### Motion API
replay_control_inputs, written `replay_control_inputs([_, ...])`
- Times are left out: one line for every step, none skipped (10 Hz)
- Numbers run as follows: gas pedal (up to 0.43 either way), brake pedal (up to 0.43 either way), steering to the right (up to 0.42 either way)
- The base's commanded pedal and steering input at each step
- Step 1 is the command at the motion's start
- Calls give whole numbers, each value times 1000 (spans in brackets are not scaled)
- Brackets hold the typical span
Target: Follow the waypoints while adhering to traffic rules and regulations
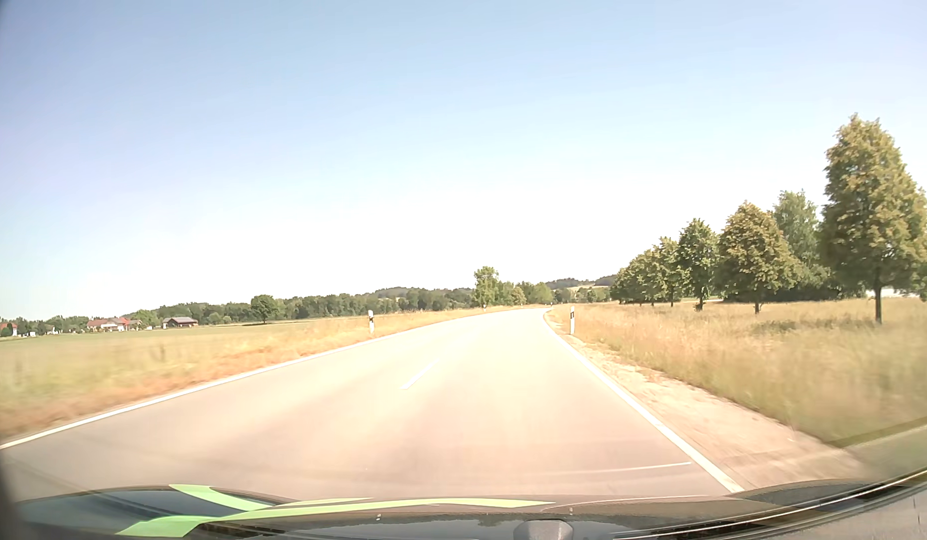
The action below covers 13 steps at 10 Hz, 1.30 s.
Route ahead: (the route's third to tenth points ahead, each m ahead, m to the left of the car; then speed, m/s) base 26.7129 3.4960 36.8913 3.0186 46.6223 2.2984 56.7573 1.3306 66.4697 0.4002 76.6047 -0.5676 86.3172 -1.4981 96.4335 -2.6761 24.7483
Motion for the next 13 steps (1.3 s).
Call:
replay_control_inputs([220,0,7])
replay_control_inputs([220,0,7])
replay_control_inputs([220,0,7])
replay_control_inputs([228,0,7])
replay_control_inputs([240,0,8])
replay_control_inputs([248,0,7])
replay_control_inputs([268,0,7])
replay_control_inputs([280,0,7])
replay_control_inputs([287,0,7])
replay_control_inputs([299,0,7])
replay_control_inputs([299,0,7])
replay_control_inputs([299,0,6])
replay_control_inputs([299,0,7])
